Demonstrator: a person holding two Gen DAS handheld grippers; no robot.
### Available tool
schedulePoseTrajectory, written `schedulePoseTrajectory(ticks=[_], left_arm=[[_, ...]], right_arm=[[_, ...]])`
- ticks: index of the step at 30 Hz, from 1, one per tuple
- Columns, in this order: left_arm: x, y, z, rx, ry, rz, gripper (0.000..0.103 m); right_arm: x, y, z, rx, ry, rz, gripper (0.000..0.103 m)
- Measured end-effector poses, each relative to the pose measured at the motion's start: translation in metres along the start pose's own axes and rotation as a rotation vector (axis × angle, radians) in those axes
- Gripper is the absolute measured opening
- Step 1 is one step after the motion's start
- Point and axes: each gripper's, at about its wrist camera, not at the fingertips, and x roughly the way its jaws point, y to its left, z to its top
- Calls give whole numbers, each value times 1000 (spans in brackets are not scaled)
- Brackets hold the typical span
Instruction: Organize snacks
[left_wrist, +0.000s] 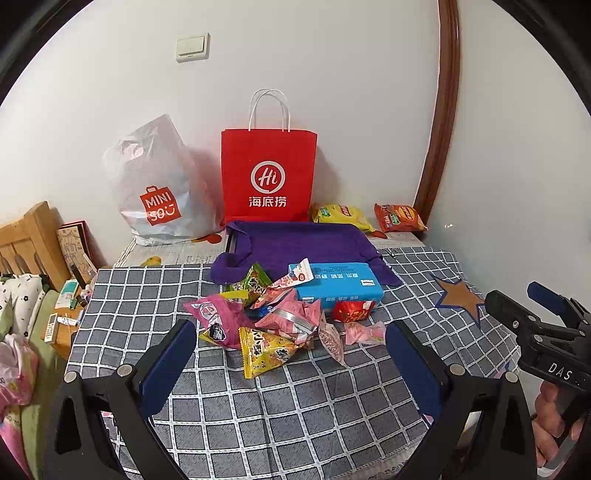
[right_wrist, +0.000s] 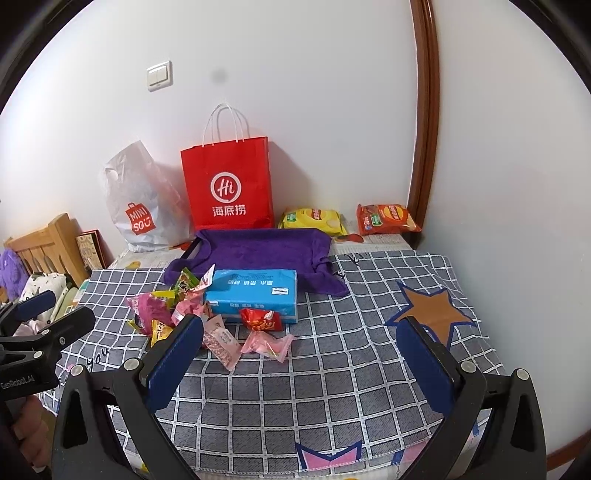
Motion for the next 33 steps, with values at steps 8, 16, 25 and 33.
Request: schedulePoseTrajectory(ticks=[8,16,25,33], left_arm=[[-2,0,0,-3,-3,-3,102],[-3,-1,-1,-3,-5,-4,102],[-3,-1,-2,-3,-5,-5,102],[-4,-5,-2,1,-6,-7,102]], right_arm=[[-4,1,0,-3,-6,3,103],[-6,2,0,-5,-9,4,103],[-9,4,0,-8,-16,5,103],[-13,6,-1,-12,-24,7,103]])
